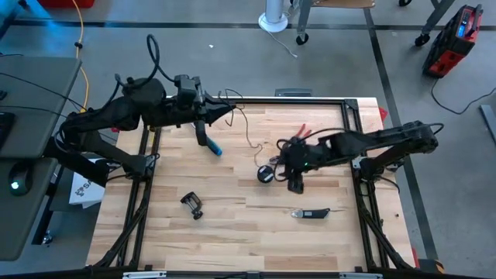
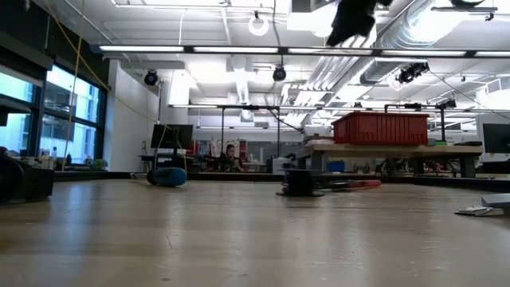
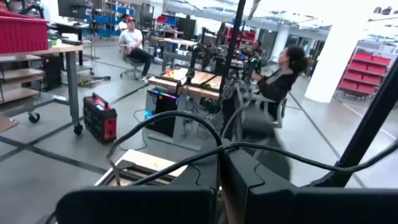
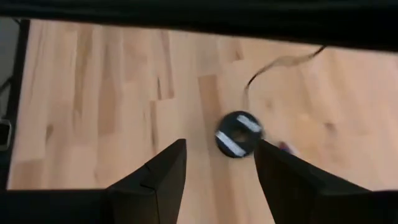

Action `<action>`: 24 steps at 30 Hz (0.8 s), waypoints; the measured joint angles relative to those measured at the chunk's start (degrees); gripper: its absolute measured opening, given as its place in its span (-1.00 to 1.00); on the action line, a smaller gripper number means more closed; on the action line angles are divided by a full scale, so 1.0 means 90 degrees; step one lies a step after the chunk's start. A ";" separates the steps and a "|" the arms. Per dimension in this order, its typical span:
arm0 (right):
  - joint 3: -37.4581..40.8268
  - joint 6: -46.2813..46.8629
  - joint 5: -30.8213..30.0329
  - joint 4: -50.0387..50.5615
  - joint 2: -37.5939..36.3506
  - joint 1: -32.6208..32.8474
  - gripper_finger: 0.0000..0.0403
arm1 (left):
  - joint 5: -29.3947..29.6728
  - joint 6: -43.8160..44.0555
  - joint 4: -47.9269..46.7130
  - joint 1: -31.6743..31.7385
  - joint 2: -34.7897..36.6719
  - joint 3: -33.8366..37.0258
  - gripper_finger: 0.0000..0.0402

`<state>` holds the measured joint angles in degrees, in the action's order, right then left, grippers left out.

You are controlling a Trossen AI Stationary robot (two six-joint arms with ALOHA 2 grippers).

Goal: Coil cords
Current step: Uncoil the black wire from the black spool

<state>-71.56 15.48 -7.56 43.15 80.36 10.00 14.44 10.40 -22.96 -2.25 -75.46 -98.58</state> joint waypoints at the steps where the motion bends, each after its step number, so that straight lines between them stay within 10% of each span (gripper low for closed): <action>1: 0.0282 0.0118 0.0025 -0.0387 0.0000 0.0000 -0.09 | 0.0004 0.0002 0.0009 -0.0021 0.0000 -0.0034 -1.00; 11: 0.2255 0.0461 -0.0803 -0.2997 0.0329 -0.0061 -0.09 | 0.0161 0.0000 0.0048 -0.0057 0.0002 -0.0401 -1.00; 24: 0.2340 -0.0884 -0.0888 -0.4019 0.1081 -0.0446 -0.09 | 0.0348 0.0146 0.0002 -0.0054 -0.0035 -0.0399 -1.00</action>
<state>-50.50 7.52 -15.55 6.97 90.08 5.99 17.57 11.71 -22.95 -2.74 -75.77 -102.17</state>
